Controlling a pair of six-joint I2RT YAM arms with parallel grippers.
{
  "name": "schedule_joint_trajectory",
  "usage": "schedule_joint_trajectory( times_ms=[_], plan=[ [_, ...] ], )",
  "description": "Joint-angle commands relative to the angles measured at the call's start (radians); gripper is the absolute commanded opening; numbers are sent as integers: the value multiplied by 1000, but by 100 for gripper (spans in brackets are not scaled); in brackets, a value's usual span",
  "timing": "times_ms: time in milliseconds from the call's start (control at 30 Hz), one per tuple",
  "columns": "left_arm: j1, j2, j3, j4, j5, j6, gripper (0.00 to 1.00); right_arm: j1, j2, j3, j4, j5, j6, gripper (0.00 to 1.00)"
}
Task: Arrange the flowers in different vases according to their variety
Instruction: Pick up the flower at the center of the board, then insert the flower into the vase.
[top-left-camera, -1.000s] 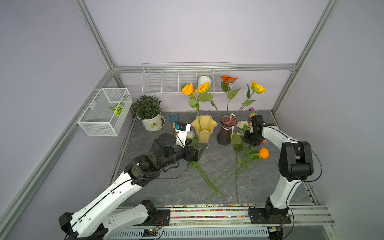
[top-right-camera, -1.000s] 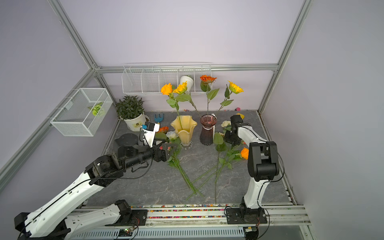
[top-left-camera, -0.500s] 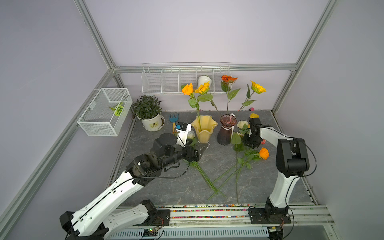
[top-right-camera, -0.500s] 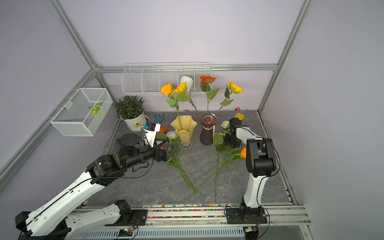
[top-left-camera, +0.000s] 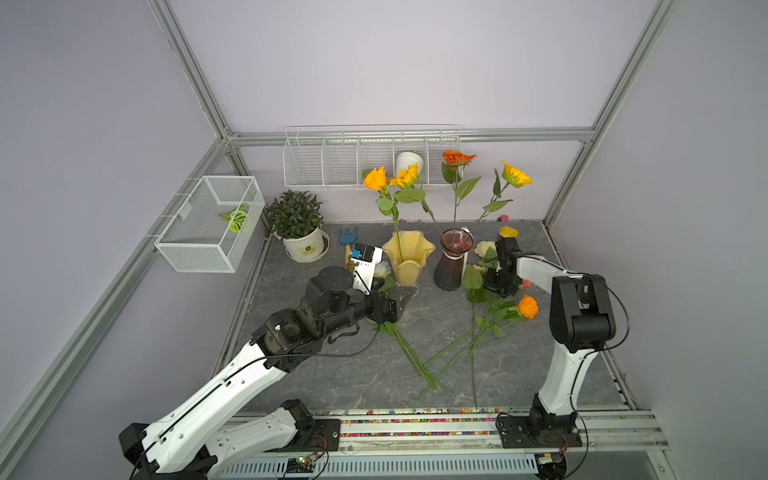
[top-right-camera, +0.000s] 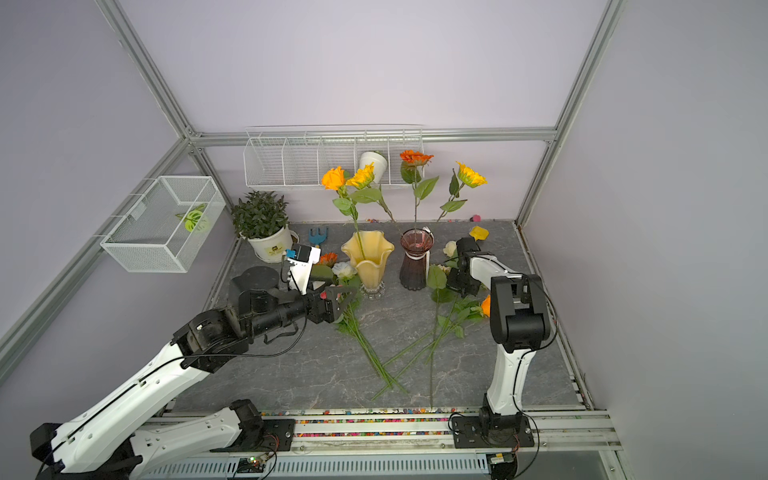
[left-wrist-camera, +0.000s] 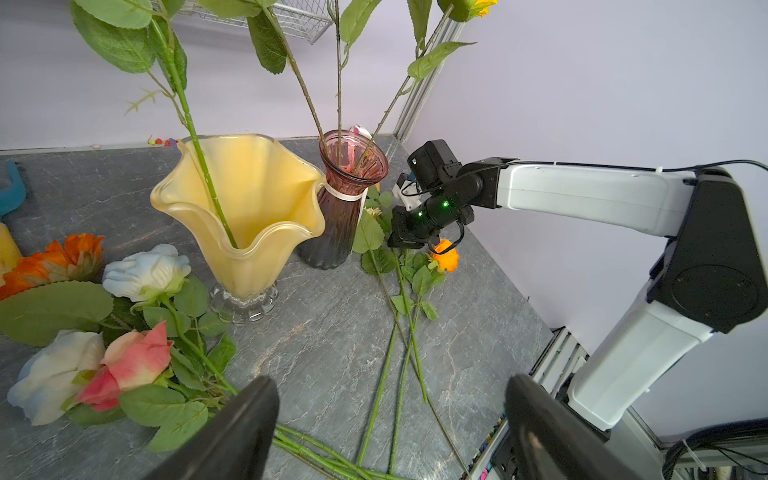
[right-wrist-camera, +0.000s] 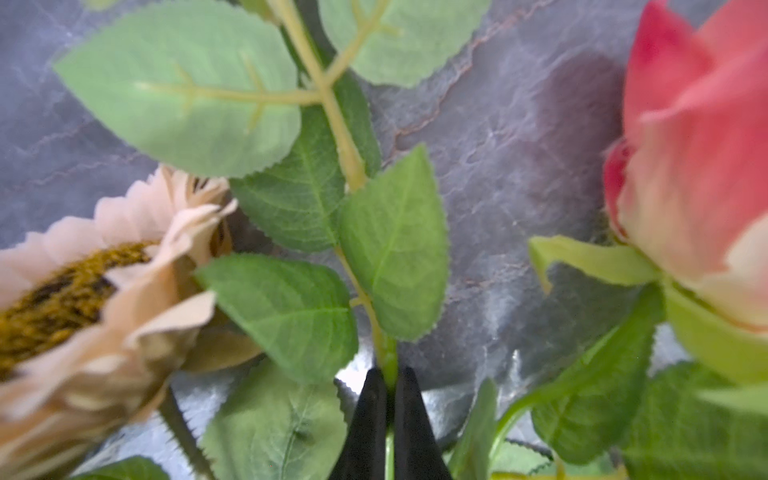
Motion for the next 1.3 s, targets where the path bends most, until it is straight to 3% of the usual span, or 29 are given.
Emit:
schedule_joint_trajectory(
  times_ms=[0, 400, 567, 667, 800, 1000, 1267],
  plan=[
    [-3, -22, -10, -1, -9, 6, 90, 0, -88, -64, -26, 77, 15, 0],
    [-3, -55, -41, -15, -124, -59, 90, -2, -760, -220, 4, 159, -64, 0],
    [-3, -57, -70, -31, -193, -136, 92, 4, -996, -252, 70, -23, -168, 0],
    [-3, -65, -104, -28, -232, -197, 97, 64, -1073, -220, 108, -82, -207, 0],
    [-3, -85, -162, 1, -227, -258, 100, 243, -1080, -101, 118, -36, -279, 0],
    [-3, -121, -260, 40, -205, -343, 100, 464, -934, 126, 186, 9, -321, 0],
    [-3, -160, -397, 110, -169, -457, 99, 560, -646, 455, 319, 24, -355, 0]
  ],
)
